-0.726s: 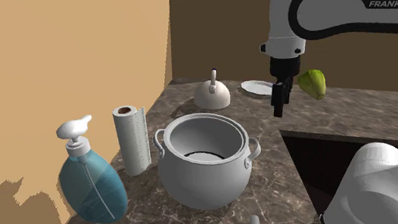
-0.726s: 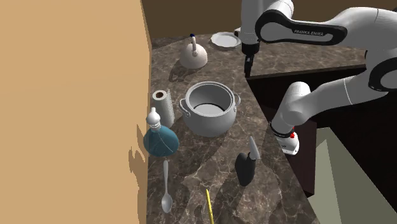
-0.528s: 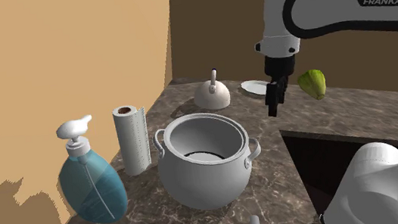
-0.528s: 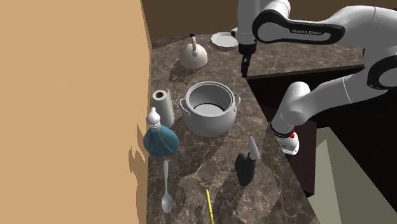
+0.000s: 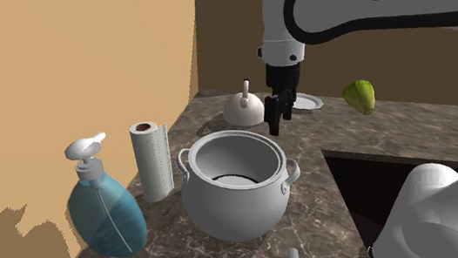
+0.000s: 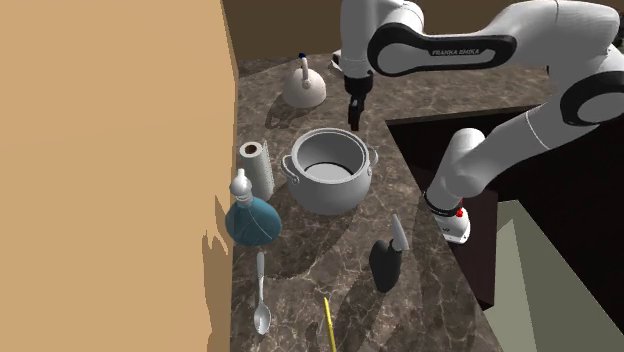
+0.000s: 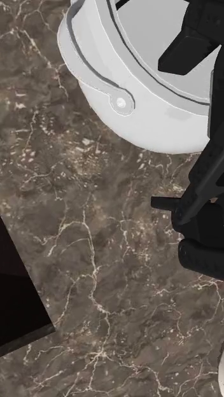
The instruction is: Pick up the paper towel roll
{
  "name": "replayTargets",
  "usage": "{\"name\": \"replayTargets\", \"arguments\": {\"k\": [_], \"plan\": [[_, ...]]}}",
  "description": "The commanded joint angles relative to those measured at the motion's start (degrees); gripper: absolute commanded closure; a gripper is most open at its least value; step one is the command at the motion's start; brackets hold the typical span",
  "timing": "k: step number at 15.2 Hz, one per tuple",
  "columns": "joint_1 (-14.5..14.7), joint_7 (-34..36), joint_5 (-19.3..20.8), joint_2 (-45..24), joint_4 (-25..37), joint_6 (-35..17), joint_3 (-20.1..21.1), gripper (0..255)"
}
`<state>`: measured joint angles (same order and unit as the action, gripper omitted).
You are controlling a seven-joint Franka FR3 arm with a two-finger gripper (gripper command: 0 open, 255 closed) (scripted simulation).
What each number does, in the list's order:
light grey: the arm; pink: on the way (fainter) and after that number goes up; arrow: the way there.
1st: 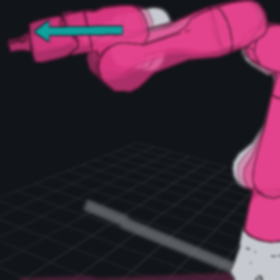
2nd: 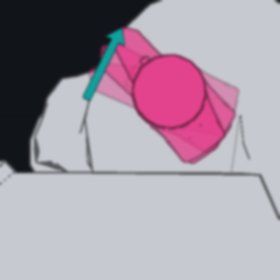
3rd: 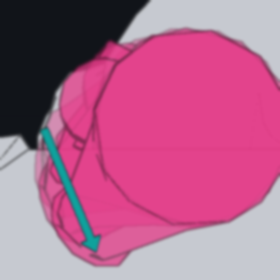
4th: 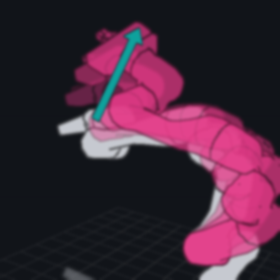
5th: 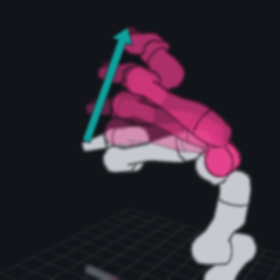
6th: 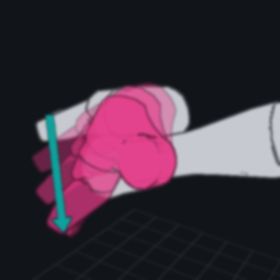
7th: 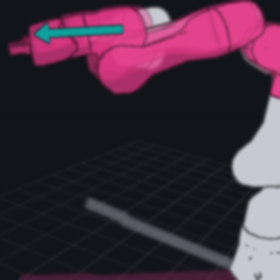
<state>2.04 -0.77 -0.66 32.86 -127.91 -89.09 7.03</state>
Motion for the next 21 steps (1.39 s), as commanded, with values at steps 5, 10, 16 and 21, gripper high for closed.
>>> {"name": "replayTargets", "arguments": {"k": [5,10,16,21], "plan": [[1.3,5.4,-1.3,-9.4,8.1,-3.5,4.7,0],[2.3,10.1,-0.6,-18.1,16.7,-5.2,8.4,0],[4.0,16.0,2.5,-29.6,29.5,-5.3,12.4,0],[6.8,20.8,7.0,-40.6,43.1,-3.3,15.0,0]]}}
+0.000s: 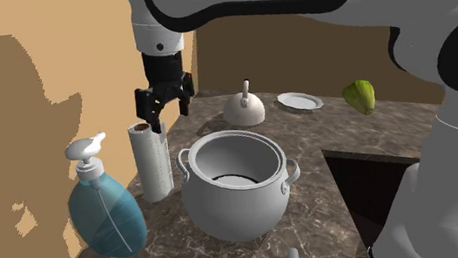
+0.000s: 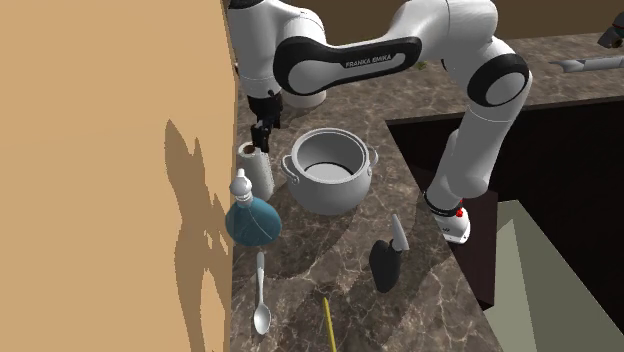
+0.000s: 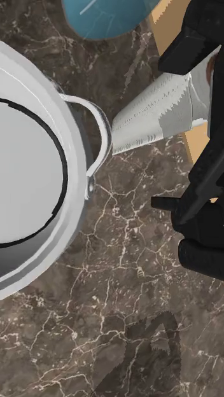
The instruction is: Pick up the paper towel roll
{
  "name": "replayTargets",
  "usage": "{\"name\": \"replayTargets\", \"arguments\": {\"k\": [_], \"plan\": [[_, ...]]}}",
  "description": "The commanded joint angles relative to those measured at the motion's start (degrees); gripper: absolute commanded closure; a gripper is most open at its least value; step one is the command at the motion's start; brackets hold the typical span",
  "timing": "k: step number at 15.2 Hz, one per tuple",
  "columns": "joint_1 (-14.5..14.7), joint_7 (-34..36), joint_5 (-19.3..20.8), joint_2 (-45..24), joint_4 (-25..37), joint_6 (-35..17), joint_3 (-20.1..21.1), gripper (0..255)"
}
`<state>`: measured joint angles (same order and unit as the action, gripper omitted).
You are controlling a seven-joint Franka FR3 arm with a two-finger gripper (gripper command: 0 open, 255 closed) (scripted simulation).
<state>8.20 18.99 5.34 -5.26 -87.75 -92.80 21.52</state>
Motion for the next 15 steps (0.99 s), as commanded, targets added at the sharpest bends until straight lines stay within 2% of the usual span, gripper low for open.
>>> {"name": "replayTargets", "arguments": {"k": [1,5,12,14,15], "plan": [[1.6,2.0,2.1,-4.9,6.2,1.1,0.9,0],[5.6,4.7,6.5,-14.3,19.6,4.9,1.7,0],[4.5,4.9,5.7,-12.3,11.3,-1.6,1.5,0],[4.4,4.9,5.6,-12.2,10.7,-2.1,1.5,0],[4.4,4.9,5.6,-12.2,10.6,-2.1,1.5,255]]}}
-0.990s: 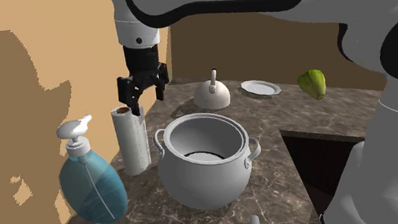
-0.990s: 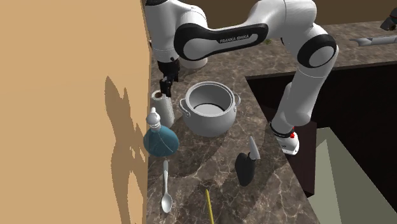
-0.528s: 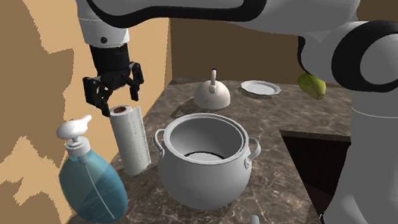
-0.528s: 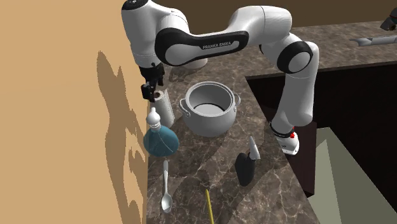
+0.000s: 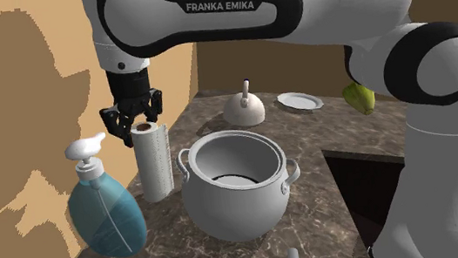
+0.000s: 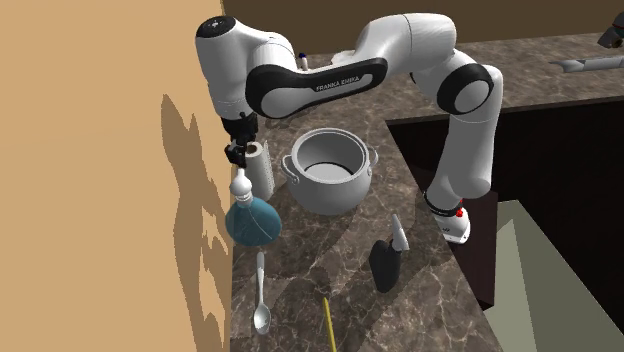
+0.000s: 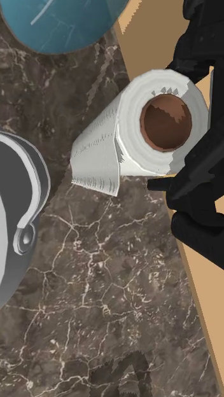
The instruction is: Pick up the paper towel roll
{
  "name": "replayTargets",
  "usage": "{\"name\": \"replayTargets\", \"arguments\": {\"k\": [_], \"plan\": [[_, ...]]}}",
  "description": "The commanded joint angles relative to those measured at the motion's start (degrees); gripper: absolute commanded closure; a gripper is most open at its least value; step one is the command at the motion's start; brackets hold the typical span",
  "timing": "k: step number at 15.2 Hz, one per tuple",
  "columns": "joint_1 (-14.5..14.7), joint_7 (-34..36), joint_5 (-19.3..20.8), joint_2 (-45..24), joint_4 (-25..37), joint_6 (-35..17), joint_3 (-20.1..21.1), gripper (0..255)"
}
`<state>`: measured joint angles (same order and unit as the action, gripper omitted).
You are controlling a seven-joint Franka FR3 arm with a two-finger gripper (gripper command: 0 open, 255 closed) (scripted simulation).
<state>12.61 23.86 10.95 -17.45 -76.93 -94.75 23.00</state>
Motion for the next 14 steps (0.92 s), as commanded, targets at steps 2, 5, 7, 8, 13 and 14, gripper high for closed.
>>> {"name": "replayTargets", "arguments": {"k": [2,5,7,8,13,14], "plan": [[0.0,0.0,0.0,0.0,-0.2,-0.1,0.0,255],[0.0,0.0,0.0,0.0,-0.1,-0.1,0.0,255],[0.0,0.0,0.0,0.1,-0.3,-0.2,0.0,255],[0.0,0.1,0.0,0.2,-0.4,-0.2,0.0,255],[0.6,-0.1,0.4,-0.9,4.3,3.4,0.1,255],[0.8,-0.1,0.5,-1.2,5.5,4.3,0.1,255]]}}
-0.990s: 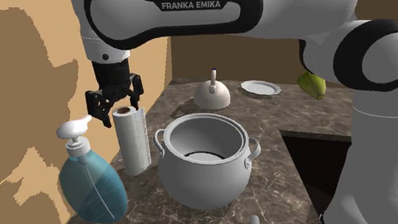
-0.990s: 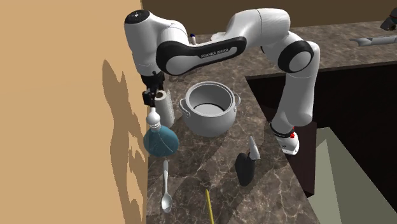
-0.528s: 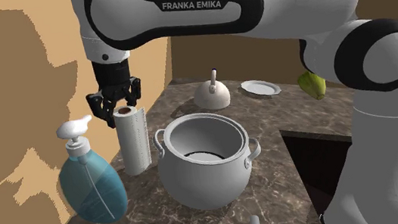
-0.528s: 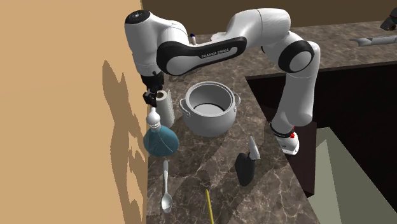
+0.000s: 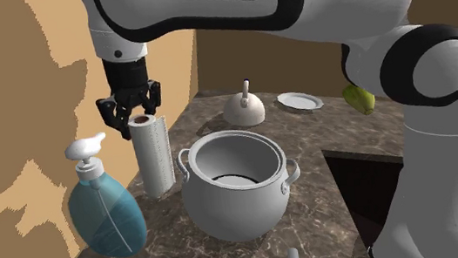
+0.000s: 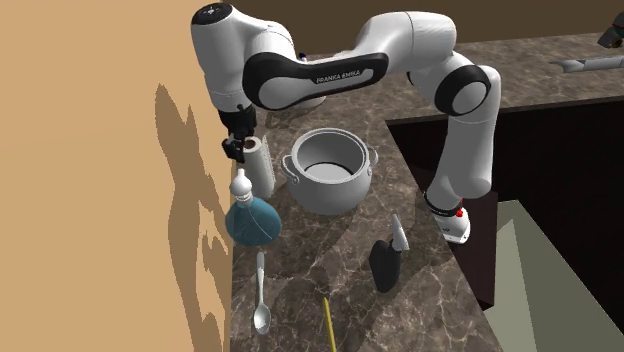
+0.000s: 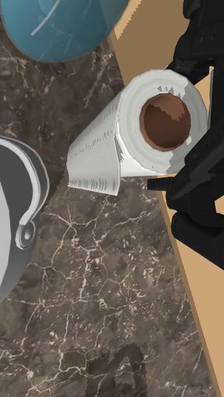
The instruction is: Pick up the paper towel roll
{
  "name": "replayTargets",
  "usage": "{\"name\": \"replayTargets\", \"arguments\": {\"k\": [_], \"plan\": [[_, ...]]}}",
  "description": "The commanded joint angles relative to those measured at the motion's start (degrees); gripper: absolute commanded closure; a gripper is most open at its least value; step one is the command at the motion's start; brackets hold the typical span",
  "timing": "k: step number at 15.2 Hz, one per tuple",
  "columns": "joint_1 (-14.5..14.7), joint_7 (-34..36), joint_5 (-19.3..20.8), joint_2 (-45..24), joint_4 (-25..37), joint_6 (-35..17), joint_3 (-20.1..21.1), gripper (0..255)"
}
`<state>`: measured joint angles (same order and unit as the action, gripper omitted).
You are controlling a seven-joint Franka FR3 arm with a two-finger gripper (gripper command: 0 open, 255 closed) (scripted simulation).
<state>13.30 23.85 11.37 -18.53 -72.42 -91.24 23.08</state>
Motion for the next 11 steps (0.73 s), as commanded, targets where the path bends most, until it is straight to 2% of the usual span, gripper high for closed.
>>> {"name": "replayTargets", "arguments": {"k": [1,11], "plan": [[0.3,-0.2,0.2,-0.5,2.2,1.8,0.0,255],[3.0,-0.5,2.2,-5.2,16.6,11.7,-0.1,255]]}}
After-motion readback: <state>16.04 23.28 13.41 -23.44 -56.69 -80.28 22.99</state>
